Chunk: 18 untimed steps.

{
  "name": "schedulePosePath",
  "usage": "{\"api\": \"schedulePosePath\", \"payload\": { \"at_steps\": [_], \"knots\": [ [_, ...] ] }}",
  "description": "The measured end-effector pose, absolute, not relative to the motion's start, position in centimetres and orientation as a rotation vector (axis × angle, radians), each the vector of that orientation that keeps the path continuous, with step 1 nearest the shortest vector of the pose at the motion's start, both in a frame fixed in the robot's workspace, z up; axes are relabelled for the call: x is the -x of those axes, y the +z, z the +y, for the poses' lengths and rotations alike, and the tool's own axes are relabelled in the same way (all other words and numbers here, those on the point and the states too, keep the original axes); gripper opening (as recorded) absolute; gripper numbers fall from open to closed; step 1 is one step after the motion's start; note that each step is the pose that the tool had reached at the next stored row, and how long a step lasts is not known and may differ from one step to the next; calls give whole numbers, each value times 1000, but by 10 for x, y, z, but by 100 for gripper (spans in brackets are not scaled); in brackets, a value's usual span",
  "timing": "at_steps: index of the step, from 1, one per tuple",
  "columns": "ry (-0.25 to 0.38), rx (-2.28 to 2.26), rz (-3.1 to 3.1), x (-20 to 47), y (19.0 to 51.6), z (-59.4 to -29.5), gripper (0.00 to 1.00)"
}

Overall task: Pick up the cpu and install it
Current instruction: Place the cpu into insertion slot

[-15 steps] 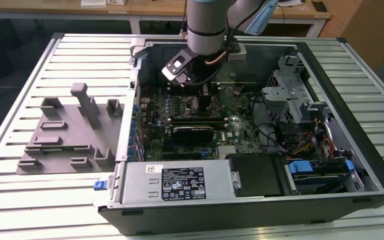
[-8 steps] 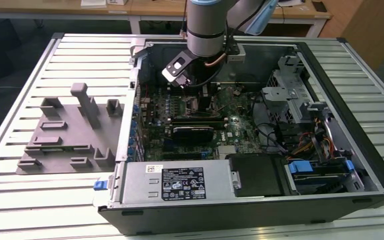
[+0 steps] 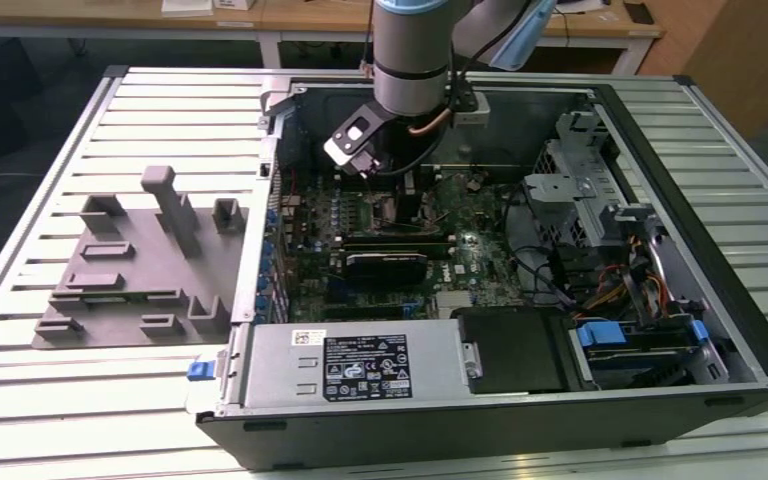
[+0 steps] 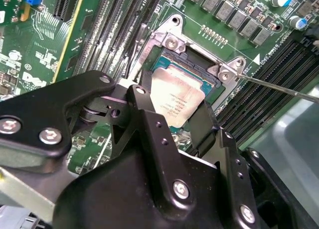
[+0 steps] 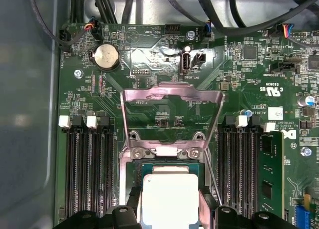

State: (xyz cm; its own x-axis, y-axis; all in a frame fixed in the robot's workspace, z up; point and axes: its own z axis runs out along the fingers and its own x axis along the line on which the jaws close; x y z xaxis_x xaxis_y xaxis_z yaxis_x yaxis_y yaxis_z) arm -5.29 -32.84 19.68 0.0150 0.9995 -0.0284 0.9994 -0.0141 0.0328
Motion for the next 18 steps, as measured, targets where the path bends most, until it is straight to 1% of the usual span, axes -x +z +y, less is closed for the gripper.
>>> {"api": "schedulePosePath", "payload": {
  "at_steps": [10,12,13,18],
  "knots": [
    [4,-2207,2175,53,195,-328,54],
    [4,-2207,2175,53,195,-328,55],
    [4,-2207,2175,53,195,-328,62],
    [4,-2207,2175,53,195,-328,62]
  ]
}}
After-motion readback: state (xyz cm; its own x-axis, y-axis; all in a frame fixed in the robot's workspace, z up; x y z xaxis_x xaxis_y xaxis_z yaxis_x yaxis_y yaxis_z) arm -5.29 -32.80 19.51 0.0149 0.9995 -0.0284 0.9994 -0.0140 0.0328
